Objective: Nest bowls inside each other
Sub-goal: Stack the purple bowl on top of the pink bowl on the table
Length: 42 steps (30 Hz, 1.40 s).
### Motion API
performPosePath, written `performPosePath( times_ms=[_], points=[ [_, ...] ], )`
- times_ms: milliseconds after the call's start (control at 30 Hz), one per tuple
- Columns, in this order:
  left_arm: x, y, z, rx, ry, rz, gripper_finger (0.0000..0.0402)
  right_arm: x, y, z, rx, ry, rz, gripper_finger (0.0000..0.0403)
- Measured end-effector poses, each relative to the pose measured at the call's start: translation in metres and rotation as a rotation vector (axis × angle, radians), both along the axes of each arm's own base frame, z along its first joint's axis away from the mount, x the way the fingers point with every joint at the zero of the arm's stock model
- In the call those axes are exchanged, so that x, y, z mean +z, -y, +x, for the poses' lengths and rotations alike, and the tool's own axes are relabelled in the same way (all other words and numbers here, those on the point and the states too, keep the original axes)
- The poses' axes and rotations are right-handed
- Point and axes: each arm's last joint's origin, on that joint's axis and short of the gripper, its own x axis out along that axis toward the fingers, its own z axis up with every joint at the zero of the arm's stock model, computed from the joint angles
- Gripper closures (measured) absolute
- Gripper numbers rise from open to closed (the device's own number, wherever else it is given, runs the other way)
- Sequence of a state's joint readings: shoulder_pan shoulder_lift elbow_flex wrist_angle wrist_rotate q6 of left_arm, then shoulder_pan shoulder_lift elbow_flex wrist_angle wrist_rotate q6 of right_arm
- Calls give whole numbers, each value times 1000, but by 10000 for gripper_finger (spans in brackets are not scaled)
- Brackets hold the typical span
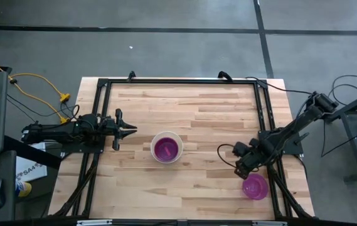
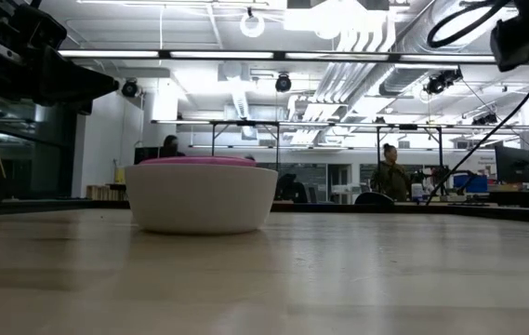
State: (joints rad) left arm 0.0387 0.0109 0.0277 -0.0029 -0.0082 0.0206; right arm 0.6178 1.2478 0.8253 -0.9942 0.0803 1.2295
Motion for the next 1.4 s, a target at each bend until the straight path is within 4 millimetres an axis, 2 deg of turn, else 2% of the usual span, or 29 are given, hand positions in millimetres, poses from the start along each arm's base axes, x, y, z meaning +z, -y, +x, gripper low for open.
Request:
performPosePath(
  times_ms=[333, 567, 700, 933, 1233, 1400],
  points=[
    [0, 0, 0, 0, 0, 0, 343, 0, -9, -4, -105, -84, 141, 335],
    [0, 0, 0, 0, 0, 0, 343, 2, -22, -3, -67, -48, 243, 335],
    [0, 0, 0, 0, 0, 0, 343, 2, -30, -9, 32, -43, 251, 335],
    [0, 0, 0, 0, 0, 0, 343, 2, -41, -22, 301, -34, 202, 335],
    [0, 0, 0, 0, 0, 0, 343, 1, -44, -30, 725, 12, 84, 335],
    [0, 0, 0, 0, 0, 0, 343, 1, -43, -30, 861, 35, 45, 335]
  ],
)
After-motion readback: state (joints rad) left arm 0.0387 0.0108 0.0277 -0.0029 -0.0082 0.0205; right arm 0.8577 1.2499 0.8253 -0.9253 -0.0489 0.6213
